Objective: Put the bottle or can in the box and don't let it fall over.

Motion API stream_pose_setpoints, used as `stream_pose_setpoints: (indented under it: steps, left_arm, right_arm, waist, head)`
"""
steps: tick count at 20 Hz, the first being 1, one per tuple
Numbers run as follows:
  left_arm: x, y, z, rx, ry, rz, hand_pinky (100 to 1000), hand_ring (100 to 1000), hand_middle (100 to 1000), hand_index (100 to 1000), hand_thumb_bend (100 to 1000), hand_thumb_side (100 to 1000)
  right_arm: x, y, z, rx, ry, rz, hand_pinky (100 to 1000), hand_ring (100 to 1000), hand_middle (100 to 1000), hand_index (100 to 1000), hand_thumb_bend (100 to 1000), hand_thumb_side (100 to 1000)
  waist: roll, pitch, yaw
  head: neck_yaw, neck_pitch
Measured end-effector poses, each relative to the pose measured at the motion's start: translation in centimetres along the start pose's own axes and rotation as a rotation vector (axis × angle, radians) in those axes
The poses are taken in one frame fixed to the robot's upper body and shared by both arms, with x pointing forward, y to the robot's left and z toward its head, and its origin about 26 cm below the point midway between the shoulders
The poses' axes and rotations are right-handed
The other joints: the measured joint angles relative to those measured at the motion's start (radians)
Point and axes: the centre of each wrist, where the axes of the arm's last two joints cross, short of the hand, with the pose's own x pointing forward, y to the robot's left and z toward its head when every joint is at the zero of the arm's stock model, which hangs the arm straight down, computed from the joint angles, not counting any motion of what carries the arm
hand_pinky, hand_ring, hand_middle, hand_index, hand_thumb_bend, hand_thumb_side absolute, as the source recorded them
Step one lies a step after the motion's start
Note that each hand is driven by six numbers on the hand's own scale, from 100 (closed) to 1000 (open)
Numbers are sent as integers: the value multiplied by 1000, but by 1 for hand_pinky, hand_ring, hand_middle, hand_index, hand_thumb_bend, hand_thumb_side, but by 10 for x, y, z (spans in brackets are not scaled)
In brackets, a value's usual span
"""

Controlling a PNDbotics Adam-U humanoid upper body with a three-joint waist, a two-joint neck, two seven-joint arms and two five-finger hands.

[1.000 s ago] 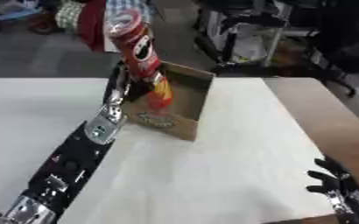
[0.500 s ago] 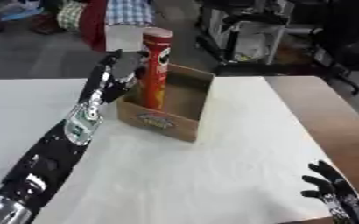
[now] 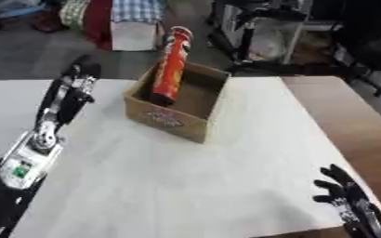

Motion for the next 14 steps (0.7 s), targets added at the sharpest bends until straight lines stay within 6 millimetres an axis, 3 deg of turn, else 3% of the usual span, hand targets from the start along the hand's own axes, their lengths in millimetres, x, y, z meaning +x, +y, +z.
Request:
stream_pose_setpoints:
  steps: [5, 14]
  left_arm:
    - [-1, -20, 41, 9, 57, 106, 408, 872, 750, 942, 307, 1000]
    - [-3, -38, 46, 66, 89, 188, 399, 866, 743, 928, 294, 1000]
  right_arm:
    - [-3, -5, 6, -22, 23, 19, 682, 831, 891, 1000, 100, 802]
    - [-4, -9, 8, -26, 25, 30, 682, 832, 892, 1000, 100, 771]
  waist:
    - [-8, -12, 33]
    - [-13, -40, 41]
  head:
    - [-22, 14]
    - [-24, 31]
